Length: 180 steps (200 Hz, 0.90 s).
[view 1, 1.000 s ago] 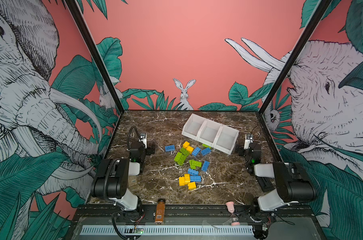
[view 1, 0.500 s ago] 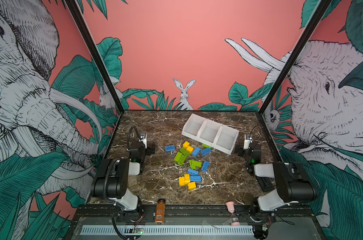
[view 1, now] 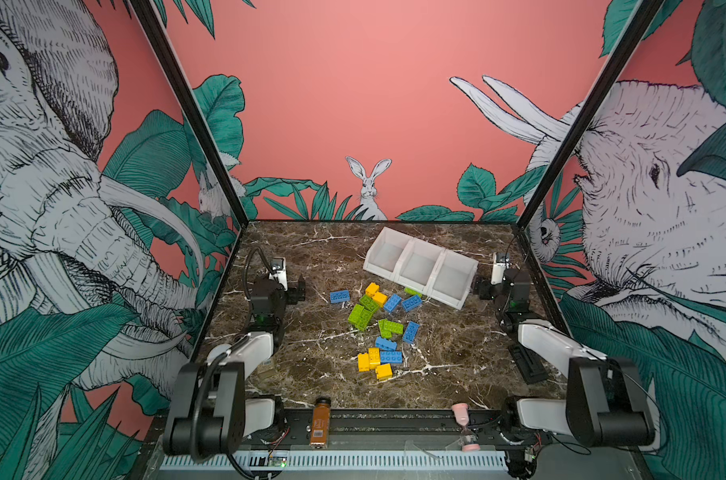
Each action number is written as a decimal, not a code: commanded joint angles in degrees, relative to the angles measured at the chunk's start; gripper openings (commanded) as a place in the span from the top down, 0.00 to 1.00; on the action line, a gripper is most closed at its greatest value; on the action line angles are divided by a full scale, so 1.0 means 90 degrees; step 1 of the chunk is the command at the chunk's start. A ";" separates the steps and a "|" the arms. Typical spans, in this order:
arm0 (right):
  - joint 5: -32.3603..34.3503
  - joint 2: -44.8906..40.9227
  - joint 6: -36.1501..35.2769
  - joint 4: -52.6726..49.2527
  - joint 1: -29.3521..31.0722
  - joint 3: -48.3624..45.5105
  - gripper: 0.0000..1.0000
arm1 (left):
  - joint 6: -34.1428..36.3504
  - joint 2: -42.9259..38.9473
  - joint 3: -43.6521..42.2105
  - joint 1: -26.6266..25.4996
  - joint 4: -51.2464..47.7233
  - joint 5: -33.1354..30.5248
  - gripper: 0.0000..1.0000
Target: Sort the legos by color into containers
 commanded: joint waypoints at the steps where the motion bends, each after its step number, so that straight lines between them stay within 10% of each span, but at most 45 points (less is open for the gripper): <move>1: 0.0716 -0.0423 0.0296 -0.1482 0.1242 0.0418 0.16 | -0.0975 -0.0806 0.0250 -0.0460 -0.0605 0.0896 0.01; 52: 0.0900 0.0993 0.1482 -0.2875 0.2632 0.2292 0.13 | -0.0698 -0.0943 -0.0120 -0.2665 -0.0289 0.0940 0.01; 180: 0.1154 0.4057 0.2774 -0.3463 0.2195 0.4076 0.27 | -0.0818 -0.1228 -0.0678 -0.2708 -0.0258 0.0080 0.01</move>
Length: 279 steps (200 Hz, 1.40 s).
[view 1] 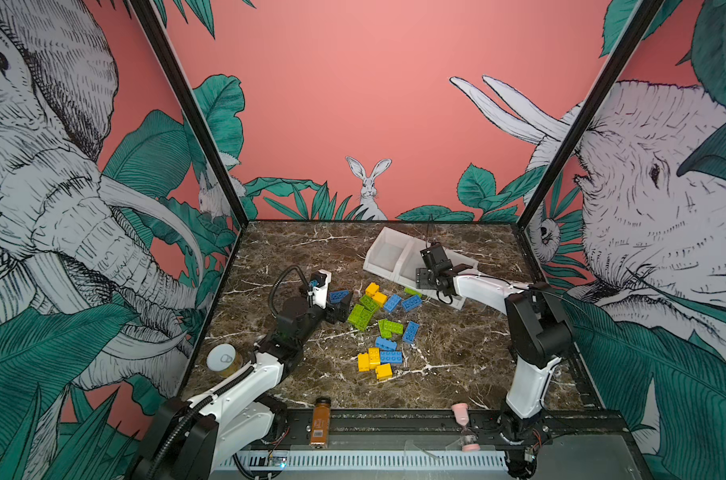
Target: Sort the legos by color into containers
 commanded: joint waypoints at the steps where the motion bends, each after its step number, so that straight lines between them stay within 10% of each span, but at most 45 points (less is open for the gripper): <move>1: 0.0009 0.0191 0.0145 0.0079 -0.0111 0.0231 0.28 | -0.0071 -0.0060 -0.0102 -0.0004 -0.0047 -0.0223 0.01; 93: -0.0156 0.1473 -0.1365 -0.0763 -0.0210 0.2316 0.66 | -0.0157 0.0197 -0.0035 -0.0009 0.0004 -0.0085 0.01; 181: -0.0949 0.1493 -0.1705 -0.0447 -0.0104 0.2162 0.80 | -0.0164 0.0157 -0.0030 -0.0004 -0.0081 -0.0183 0.01; 279: -0.0219 0.0790 -0.0944 -0.0573 0.0313 0.1299 0.79 | -0.0236 0.0308 0.0034 -0.0005 -0.0145 -0.0290 0.01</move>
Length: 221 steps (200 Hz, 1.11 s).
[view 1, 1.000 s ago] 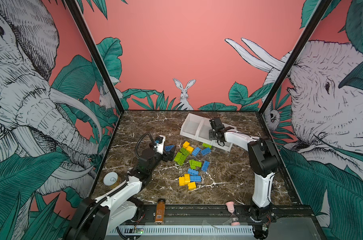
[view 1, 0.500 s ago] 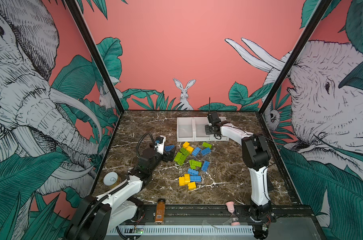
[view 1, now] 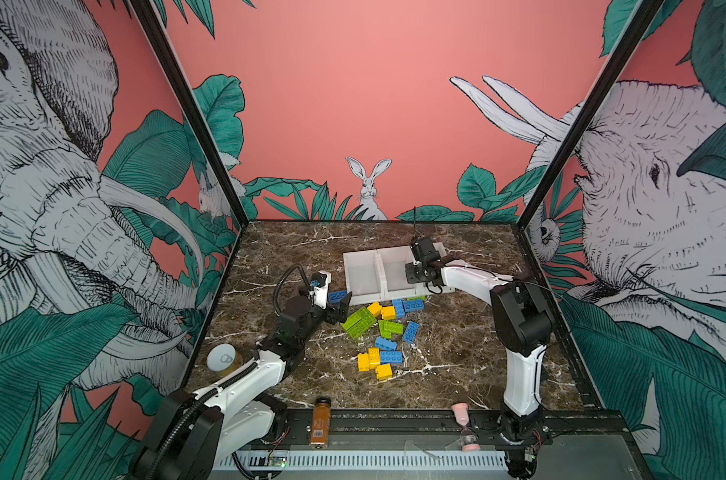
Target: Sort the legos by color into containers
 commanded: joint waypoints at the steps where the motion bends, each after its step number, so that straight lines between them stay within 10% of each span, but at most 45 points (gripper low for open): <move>1: 0.0542 0.0030 0.0023 -0.0334 0.0036 0.0108 0.79 | -0.0102 0.0027 0.0032 0.0000 -0.0076 -0.0045 0.01; 92: 0.0620 0.1050 0.0175 -0.0706 -0.0110 0.1608 0.67 | -0.0005 -0.0161 -0.0022 -0.0005 -0.0127 -0.0173 0.01; 152: 0.0614 -0.0677 0.0141 -0.0349 -0.0057 0.0277 0.26 | -0.0002 -0.0269 -0.0041 -0.0010 -0.0164 -0.0281 0.01; 221: 0.0033 -0.2335 0.0982 -0.0331 0.0428 -0.2059 0.17 | -0.0002 -0.0411 -0.0139 -0.0003 -0.0099 -0.0374 0.01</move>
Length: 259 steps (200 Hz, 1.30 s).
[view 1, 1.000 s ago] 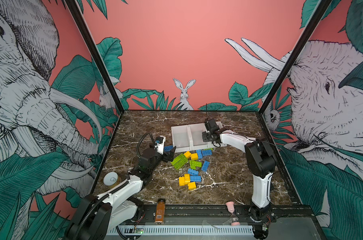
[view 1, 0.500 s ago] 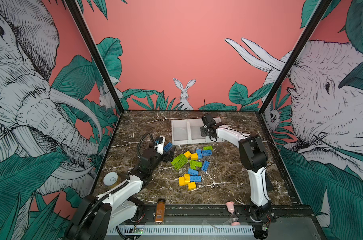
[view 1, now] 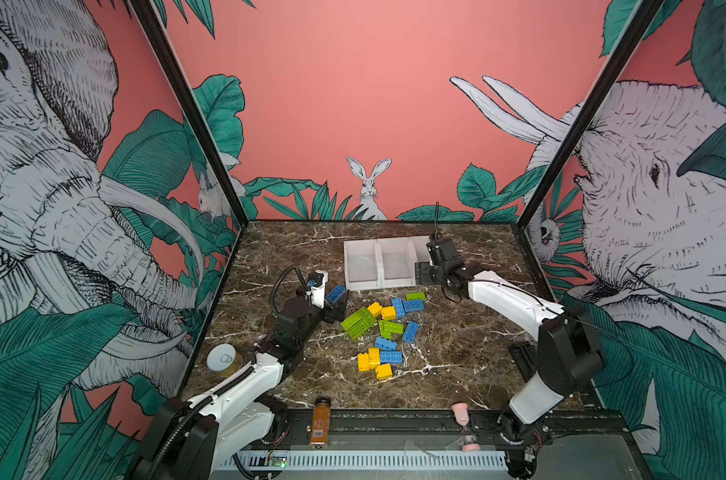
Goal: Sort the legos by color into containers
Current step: 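Lower the right gripper onto a blue brick near the bin and grasp it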
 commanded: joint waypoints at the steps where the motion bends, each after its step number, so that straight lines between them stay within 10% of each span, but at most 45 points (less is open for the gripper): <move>1: -0.0143 0.0054 0.0401 -0.0014 0.0286 -0.0558 0.17 | 0.0027 -0.0107 -0.0114 0.0001 0.0029 -0.0111 0.01; 137: -0.0012 0.1148 0.0651 0.0393 0.0671 -0.0655 0.16 | 0.0056 -0.0076 -0.0081 -0.0003 -0.0012 -0.0092 0.01; 259: -0.0013 -0.0575 0.0560 -0.0251 0.0162 -0.1741 0.16 | 0.0046 -0.0131 -0.0097 0.0000 -0.0053 -0.0134 0.01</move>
